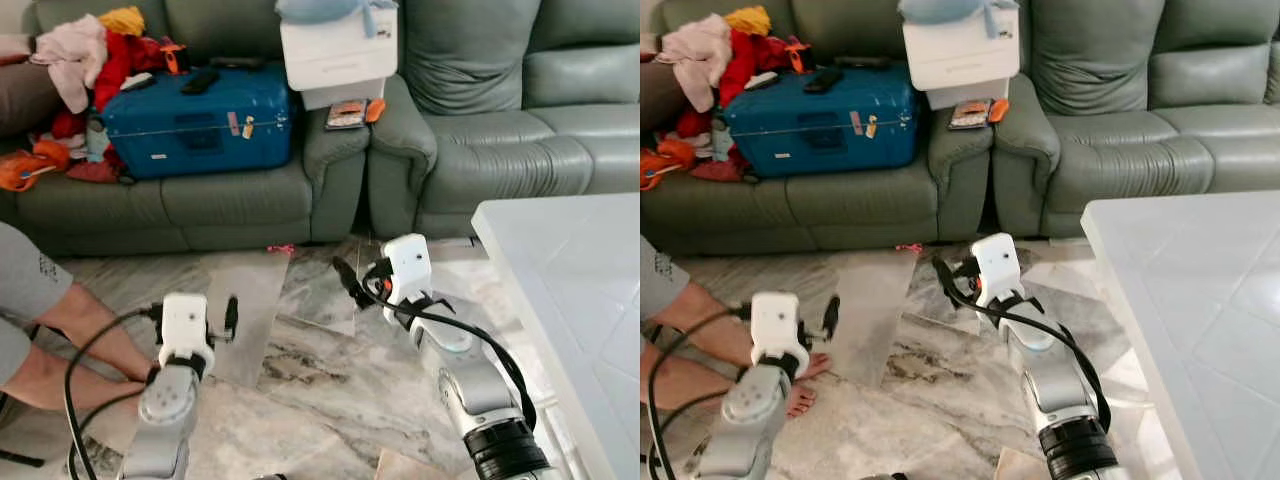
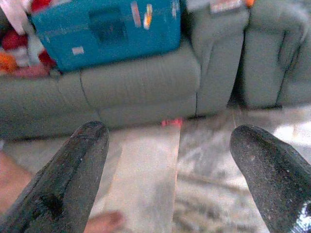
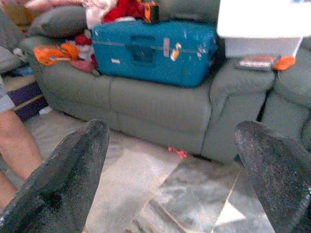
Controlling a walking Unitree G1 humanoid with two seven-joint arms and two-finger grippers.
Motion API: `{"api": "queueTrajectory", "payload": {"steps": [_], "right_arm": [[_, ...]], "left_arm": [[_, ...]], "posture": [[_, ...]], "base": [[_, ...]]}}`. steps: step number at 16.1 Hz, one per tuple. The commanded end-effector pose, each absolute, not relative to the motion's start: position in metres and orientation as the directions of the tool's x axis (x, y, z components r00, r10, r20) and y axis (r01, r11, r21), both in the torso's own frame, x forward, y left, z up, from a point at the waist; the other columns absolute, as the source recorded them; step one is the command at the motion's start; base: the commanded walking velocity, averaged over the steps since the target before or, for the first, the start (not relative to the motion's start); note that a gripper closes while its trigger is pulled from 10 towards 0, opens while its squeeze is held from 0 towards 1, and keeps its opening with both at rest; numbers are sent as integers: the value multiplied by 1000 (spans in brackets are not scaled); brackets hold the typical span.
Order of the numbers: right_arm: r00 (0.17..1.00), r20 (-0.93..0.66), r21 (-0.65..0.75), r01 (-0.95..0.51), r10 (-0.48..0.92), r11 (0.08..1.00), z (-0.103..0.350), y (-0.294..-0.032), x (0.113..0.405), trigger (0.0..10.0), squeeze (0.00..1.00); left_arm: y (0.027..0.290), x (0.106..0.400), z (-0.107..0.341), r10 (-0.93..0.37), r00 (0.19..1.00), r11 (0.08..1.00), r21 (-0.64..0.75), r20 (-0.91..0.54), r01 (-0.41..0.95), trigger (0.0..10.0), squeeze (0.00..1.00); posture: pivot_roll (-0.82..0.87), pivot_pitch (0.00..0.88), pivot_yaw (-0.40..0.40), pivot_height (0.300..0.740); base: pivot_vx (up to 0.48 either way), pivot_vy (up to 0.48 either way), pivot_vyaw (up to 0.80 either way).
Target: Picking trash to rubbish bin
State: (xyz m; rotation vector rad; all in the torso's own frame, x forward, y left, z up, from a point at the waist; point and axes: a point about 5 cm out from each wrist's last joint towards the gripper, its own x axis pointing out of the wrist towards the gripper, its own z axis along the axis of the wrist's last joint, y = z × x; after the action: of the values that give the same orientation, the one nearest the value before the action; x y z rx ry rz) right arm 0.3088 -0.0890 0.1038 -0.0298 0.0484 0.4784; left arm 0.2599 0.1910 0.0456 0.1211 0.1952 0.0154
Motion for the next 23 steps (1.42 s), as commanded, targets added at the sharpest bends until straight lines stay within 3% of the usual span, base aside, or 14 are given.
{"api": "queueTrajectory", "payload": {"steps": [1, 5, 8, 13, 16, 19, 23], "right_arm": [[902, -97, -35, -425, 420, 905, 90, -98, 312, 10000, 0], [924, -273, -73, -298, 268, 952, 42, -125, 309, 10000, 0], [887, -452, -82, -149, 96, 985, 2, -154, 293, 10000, 0], [711, -703, -76, -110, 24, 991, -49, -177, 243, 10000, 0], [600, -799, -94, -97, -17, 991, -71, -200, 205, 10000, 0], [570, -821, -81, -36, -46, 996, -76, -204, 195, 10000, 0], [614, -790, -15, -18, -1, 1000, -70, -178, 214, 10000, 0]], "left_arm": [[204, 259, 32, 50, 969, 987, 163, -244, -10, 10000, 0], [218, 246, -7, 91, 905, 986, 168, -415, -22, 10000, 0], [233, 219, -42, 152, 799, 979, 200, -582, -41, 10000, 0], [240, 178, -73, 166, 613, 983, 179, -772, -40, 10000, 0], [236, 181, -74, 134, 602, 984, 178, -787, 14, 10000, 0], [234, 179, -76, 160, 584, 982, 187, -796, -15, 10000, 0], [238, 180, -75, 141, 566, 977, 205, -812, 50, 10000, 0]], "posture": [[-8, 26, 20, 740], [-8, 13, 23, 740], [-4, 1, 27, 740], [4, 0, 28, 740], [28, 0, 24, 740], [41, 0, 43, 740], [47, 0, 64, 740]], "base": [[0, 0, 0], [0, 0, 0], [0, 0, 0], [0, 0, 0], [0, 0, 0], [0, 0, 0], [0, 0, 0]]}}
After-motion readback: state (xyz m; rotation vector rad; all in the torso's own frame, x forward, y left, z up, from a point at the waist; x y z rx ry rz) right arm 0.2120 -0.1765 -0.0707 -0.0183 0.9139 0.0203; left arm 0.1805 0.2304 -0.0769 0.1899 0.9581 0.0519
